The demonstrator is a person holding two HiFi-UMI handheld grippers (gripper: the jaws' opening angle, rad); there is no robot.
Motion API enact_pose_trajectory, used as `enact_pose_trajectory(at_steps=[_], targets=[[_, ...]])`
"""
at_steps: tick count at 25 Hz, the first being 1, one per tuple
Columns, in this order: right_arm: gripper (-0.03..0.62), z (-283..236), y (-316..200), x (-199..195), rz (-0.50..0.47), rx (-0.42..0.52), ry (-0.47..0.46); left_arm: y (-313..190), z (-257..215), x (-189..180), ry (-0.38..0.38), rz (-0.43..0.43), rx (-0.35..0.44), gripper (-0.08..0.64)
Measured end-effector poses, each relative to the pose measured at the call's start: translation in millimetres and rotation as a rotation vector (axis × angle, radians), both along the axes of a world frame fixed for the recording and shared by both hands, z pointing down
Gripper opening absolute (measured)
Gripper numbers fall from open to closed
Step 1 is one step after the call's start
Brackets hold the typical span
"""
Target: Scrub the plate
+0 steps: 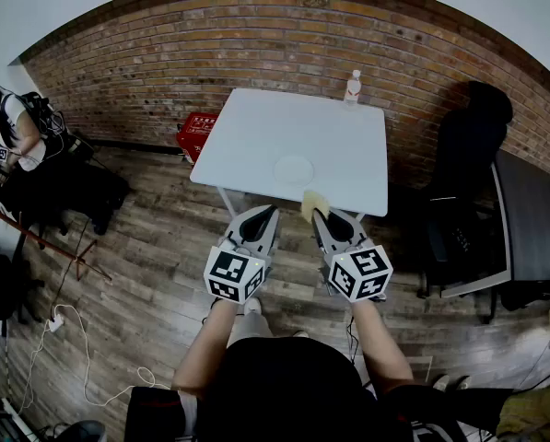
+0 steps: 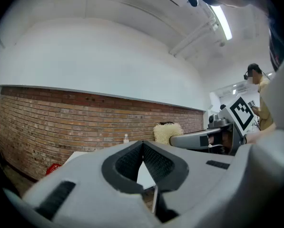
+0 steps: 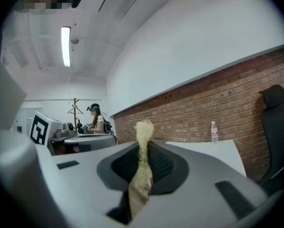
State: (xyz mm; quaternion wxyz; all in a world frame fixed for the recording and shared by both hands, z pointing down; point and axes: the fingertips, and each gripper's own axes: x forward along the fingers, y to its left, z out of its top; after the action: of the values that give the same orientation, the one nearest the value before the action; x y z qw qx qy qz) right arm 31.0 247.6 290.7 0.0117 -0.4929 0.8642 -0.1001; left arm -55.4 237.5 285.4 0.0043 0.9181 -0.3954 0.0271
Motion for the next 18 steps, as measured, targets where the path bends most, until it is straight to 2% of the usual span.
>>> enact_pose_trajectory(at_steps=[13, 18], targets=[[0.046, -7, 11, 8, -0.015, 0.001, -0.043, 14, -9, 5, 0.020, -0.013, 0.002, 0.017], [0.046, 1, 13, 7, -0.030, -0.018, -0.038, 17, 1, 6, 0.017, -0.010, -0.023, 0.017]])
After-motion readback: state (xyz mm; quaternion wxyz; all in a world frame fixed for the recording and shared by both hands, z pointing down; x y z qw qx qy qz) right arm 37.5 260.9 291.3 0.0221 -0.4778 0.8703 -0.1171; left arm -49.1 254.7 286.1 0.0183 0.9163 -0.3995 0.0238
